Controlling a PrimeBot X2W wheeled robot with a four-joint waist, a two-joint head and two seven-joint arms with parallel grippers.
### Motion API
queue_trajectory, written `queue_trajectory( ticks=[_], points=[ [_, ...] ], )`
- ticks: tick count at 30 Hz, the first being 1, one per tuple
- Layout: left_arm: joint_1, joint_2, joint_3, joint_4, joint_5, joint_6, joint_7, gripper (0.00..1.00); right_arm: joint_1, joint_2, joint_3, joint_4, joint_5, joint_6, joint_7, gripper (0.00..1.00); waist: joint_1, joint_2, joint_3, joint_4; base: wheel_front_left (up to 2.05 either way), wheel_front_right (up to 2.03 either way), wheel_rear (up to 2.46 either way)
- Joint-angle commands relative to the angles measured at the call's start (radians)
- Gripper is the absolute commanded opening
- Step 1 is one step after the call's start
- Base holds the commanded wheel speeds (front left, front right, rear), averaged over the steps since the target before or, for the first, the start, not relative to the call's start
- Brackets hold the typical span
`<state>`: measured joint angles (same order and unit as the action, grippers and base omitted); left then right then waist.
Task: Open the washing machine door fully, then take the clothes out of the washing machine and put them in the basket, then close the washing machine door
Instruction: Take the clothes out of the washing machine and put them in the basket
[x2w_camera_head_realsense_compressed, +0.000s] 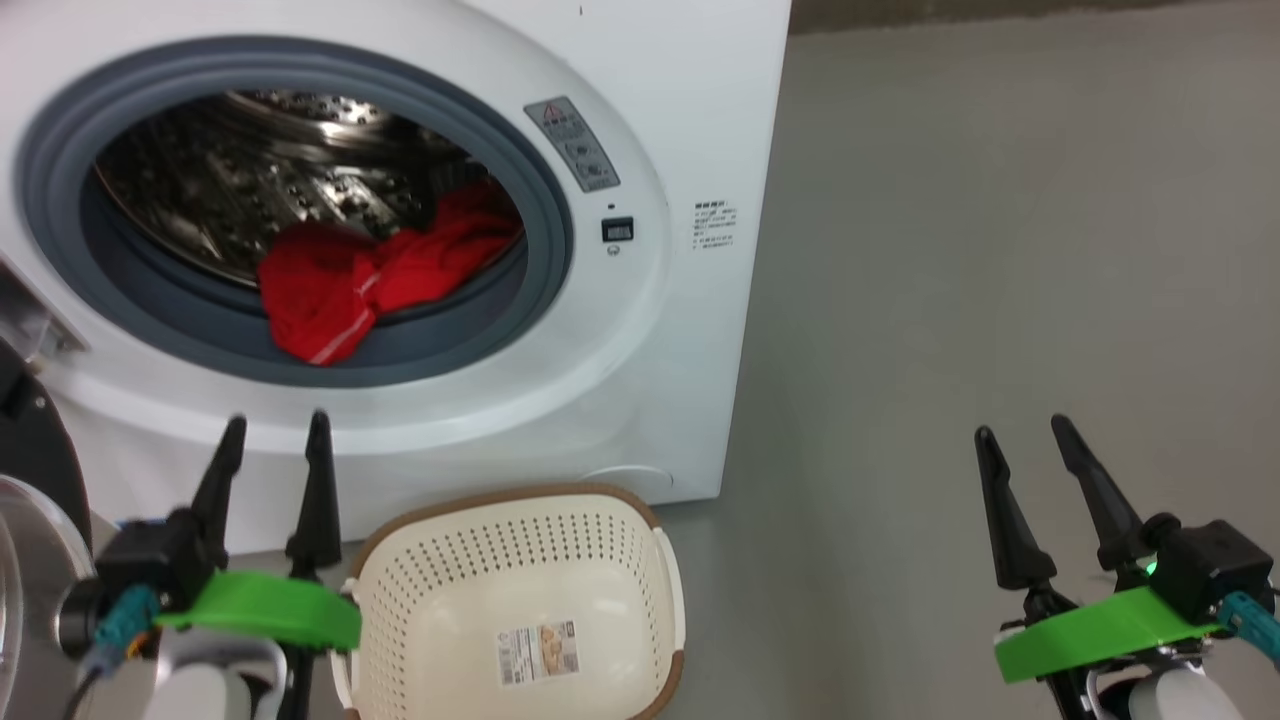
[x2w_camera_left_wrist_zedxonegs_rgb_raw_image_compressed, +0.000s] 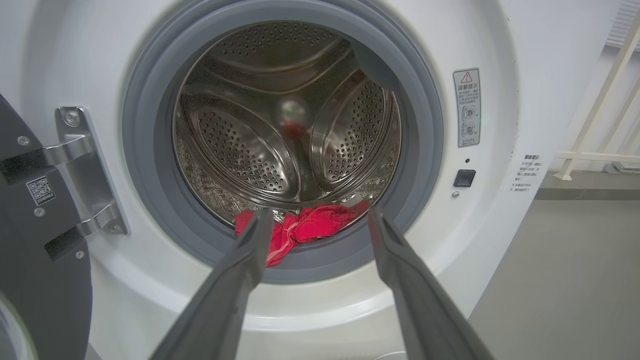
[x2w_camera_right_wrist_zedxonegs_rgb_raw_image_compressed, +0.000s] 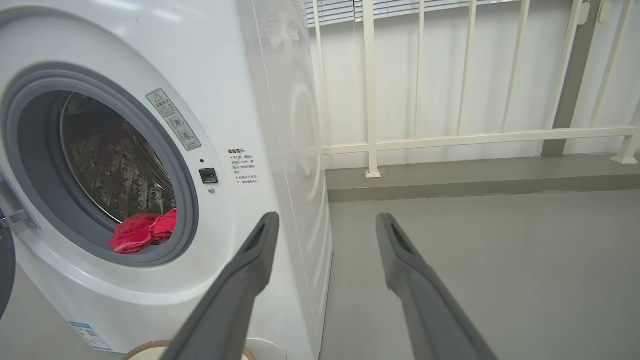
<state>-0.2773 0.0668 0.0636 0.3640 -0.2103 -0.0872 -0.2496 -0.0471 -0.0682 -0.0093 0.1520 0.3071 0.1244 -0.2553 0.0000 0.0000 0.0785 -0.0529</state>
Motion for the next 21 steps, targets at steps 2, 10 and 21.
queue_trajectory(
  ticks=[2,10,21],
  points=[
    [-0.076,0.019,0.028,-0.008,0.01,0.009,-0.012,1.0,-0.055,-0.017,0.029,-0.033,-0.005,0.006,-0.006,1.0,0.0,0.0,0.061,0.002,0.0,0.0,0.0],
    [-0.214,0.017,0.028,0.045,0.021,0.007,-0.012,1.0,-0.1,-0.024,0.032,-0.048,-0.008,0.006,-0.006,1.0,0.0,0.0,0.156,-0.006,0.0,0.0,0.0],
    [-0.424,0.073,0.059,0.128,0.068,0.021,-0.012,1.0,-0.186,-0.023,0.065,-0.068,-0.01,0.006,-0.006,1.0,0.0,0.0,0.319,-0.053,0.0,0.0,0.0]
  ],
)
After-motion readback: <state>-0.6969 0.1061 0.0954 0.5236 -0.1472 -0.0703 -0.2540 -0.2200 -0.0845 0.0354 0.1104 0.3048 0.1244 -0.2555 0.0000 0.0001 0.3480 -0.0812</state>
